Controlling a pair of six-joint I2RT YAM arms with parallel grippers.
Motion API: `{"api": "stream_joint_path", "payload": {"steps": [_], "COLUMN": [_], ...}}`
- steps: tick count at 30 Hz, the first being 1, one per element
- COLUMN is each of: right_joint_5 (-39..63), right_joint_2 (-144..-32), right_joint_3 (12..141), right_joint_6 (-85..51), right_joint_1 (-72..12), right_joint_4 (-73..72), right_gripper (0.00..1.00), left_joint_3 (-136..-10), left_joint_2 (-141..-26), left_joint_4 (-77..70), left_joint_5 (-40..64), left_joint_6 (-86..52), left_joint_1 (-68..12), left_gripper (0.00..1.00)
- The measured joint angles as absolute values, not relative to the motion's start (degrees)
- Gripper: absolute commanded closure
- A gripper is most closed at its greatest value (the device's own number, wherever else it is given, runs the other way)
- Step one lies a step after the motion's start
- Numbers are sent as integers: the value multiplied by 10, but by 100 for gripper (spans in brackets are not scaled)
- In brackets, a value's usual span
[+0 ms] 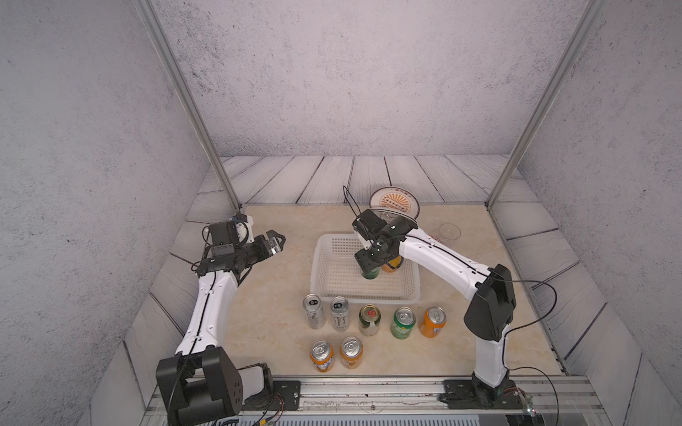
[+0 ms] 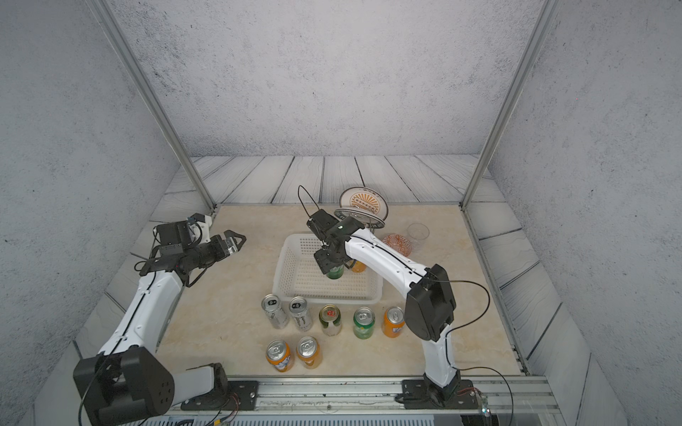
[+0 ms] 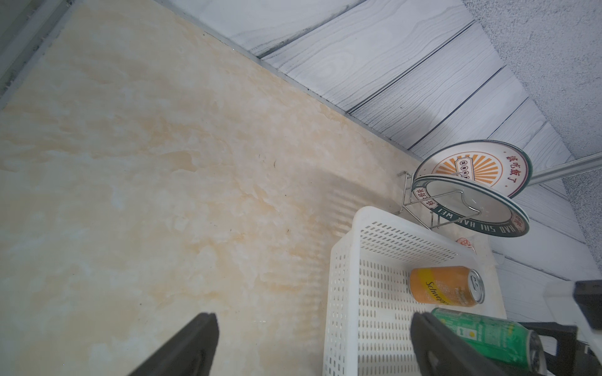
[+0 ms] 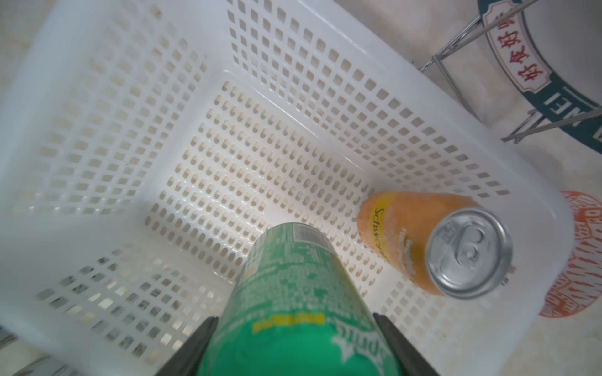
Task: Take out the drinks from the basket
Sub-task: Pick up the drink from the basket, then place the drink at the center of the board.
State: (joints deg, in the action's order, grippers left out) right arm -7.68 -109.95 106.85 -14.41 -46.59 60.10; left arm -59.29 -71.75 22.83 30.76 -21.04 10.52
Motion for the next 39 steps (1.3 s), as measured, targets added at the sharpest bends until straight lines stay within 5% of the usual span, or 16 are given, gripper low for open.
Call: {"api": "stream_joint_path", "payload": {"steps": [16,39], "right_joint_5": [-107,-125], "right_joint_2": [-981,-805], "right_joint_3": [1066,835], "right_joint_6": [-161,-324], "right_joint_1": [-557,-714], "right_joint_4": [689,685], "right_gripper": [31,32], "left_joint_3": [-593,-593], "left_joint_2": [-719,-722], "left_joint_4": [228,228], "left_joint_5": [314,316], "left_joint_6": [-210,-210], "left_joint_1": [109,112], "left_gripper": [1,1]}}
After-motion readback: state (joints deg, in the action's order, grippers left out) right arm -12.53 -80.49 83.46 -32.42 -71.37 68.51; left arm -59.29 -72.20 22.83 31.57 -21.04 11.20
